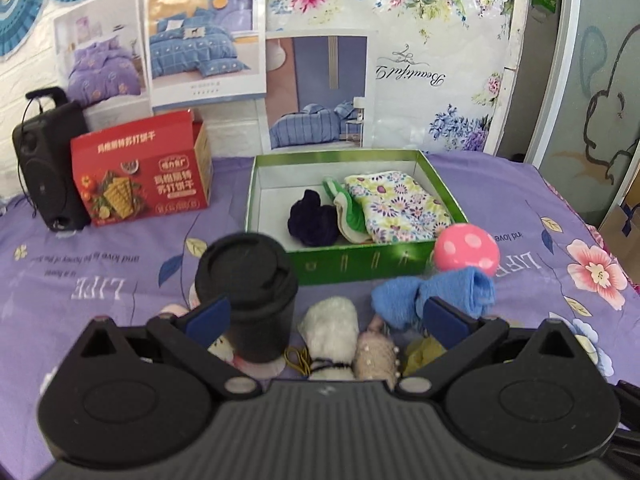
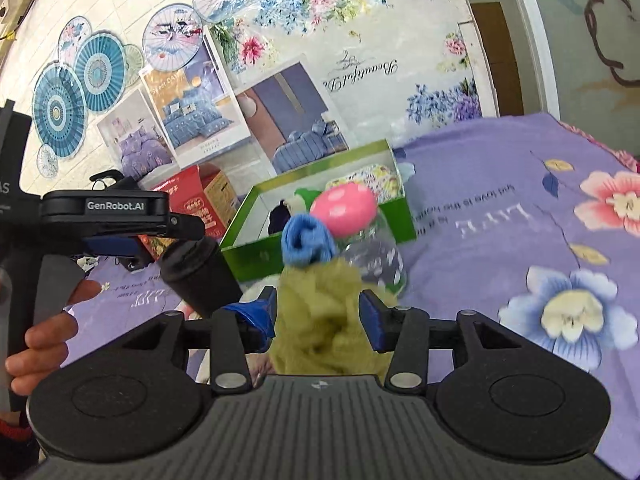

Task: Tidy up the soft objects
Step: 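Grasp the olive mesh bath sponge with both tools and lift it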

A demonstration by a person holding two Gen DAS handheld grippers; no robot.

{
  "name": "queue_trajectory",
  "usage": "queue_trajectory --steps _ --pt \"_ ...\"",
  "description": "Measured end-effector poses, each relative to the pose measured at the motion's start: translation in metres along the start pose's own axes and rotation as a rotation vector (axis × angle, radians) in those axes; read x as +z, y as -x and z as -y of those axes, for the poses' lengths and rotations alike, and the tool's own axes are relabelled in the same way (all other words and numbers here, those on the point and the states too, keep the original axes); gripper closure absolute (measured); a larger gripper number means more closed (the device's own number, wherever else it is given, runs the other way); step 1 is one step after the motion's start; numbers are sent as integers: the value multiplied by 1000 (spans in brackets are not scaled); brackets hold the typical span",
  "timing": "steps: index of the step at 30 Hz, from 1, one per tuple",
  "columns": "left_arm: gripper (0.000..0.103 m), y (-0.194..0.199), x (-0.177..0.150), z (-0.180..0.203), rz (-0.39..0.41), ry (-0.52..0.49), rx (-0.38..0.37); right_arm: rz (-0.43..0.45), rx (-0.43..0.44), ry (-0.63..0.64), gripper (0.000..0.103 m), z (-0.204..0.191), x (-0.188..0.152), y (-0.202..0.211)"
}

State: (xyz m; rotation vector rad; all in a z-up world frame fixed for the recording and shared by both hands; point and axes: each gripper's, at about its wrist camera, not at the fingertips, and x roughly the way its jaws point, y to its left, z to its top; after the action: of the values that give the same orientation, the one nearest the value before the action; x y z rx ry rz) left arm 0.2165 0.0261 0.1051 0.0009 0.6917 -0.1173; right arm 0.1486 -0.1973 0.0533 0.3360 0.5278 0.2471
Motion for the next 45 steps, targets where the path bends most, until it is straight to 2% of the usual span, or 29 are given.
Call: queue_trajectory --steps 6,11,13,19,26,31,35,38,41,43,45 --pt "1 -9 -18 -1 -63 4 -35 -19 -14 55 72 -6 -20 -3" --pt "1 -27 -21 -3 -172 104 -197 -25 -14 98 72 -5 -33 -9" --pt "1 -37 -17 2 -209 131 -241 -29 -17 103 71 -3 -34 -14" --pt "1 -55 -11 30 -252 96 -258 -14 -47 119 70 6 -34 -15" --pt "1 -72 -6 57 -285 45 -294 -20 -4 42 68 19 -30 -29" --pt "1 -92 -9 71 -347 32 -322 -77 -10 56 62 16 -29 -53" --pt "1 -106 -17 76 -386 31 -304 -103 -27 94 54 10 -30 -64" --pt "7 -110 -22 74 -405 48 -310 -131 -38 107 48 8 -33 -72" --pt "18 -107 -22 71 -394 49 -318 -117 -37 108 42 8 -35 -78" --pt "33 -99 -21 68 -370 52 -334 -63 -14 118 46 9 -38 -71" --pt "41 -89 -20 64 -357 51 -368 -31 7 105 57 13 -39 -60"
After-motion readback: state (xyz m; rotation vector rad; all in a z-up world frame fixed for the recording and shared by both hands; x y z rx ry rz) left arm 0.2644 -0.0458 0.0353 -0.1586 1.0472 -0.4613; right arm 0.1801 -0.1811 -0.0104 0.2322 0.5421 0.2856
